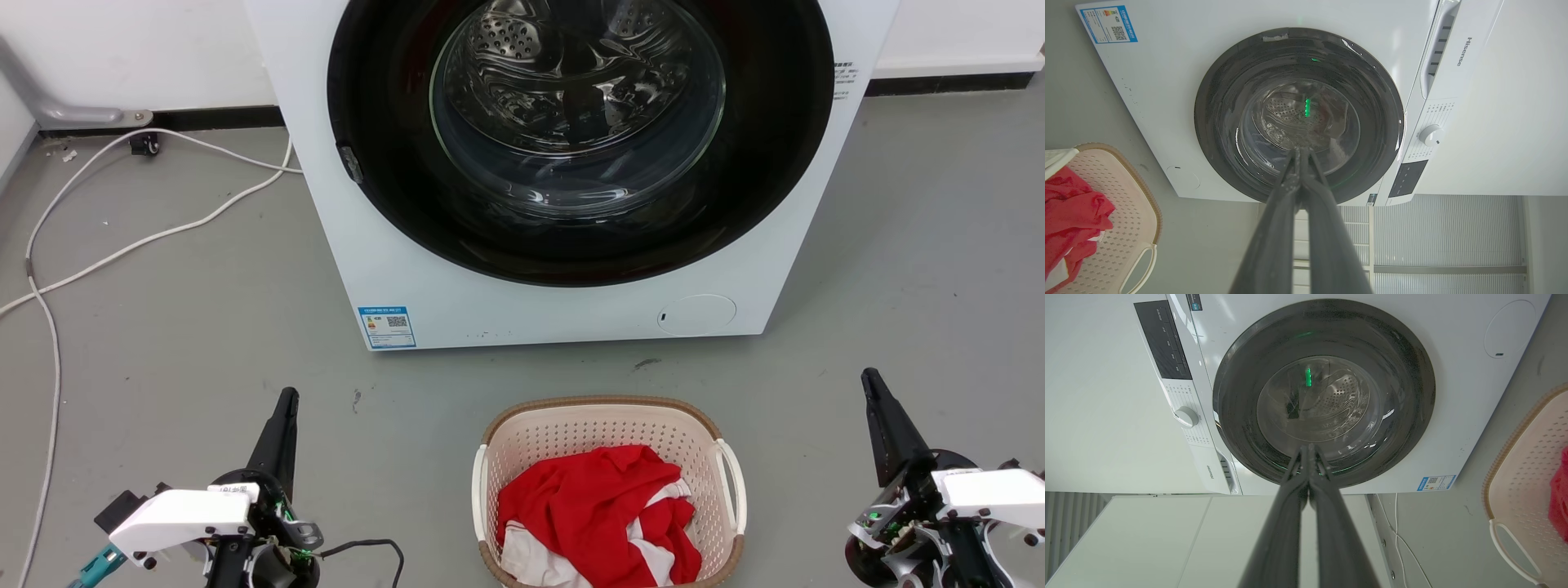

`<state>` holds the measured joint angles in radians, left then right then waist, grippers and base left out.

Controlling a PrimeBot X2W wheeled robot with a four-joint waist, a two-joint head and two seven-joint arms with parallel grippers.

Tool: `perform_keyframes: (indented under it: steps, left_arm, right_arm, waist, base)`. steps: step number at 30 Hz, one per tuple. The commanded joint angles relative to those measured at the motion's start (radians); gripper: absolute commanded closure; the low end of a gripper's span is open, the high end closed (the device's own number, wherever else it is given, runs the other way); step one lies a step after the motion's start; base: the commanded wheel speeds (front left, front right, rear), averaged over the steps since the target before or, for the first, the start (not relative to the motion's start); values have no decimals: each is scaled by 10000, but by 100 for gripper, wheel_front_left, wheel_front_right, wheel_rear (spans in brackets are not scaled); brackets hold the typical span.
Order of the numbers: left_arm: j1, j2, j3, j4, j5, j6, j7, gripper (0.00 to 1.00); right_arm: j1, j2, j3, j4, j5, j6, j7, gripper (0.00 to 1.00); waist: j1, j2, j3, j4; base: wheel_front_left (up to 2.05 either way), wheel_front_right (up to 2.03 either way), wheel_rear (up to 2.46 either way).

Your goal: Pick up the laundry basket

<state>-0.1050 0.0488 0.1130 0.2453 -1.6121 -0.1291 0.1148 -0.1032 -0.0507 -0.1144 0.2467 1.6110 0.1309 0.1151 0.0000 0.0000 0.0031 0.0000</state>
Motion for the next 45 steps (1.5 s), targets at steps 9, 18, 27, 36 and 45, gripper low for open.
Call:
perform_keyframes:
  steps: [9,18,27,36,45]
  left_arm:
    - [-80,28,21,3,-18,-47,20,100]
    - [-80,28,21,3,-18,-47,20,100]
    - [-80,28,21,3,-18,-47,20,100]
    - [-80,28,21,3,-18,-47,20,100]
    - [273,-42,-1,84,304,11,-273,0]
  right_arm:
    - [-102,10,-3,-42,40,-3,10,100]
    - [-102,10,-3,-42,40,-3,10,100]
    - [-102,10,-3,-41,40,-3,10,100]
    - [-102,10,-3,-41,40,-3,10,100]
    - [248,11,74,193,-315,0,-268,0]
  waist:
    - [0,0,0,0]
    - [0,0,0,0]
    - [0,0,0,0]
    - [0,0,0,0]
    - [0,0,7,3]
  base:
    - [0,0,0]
    - [0,0,0]
    - [0,0,0]
    - [0,0,0]
    - [0,0,0]
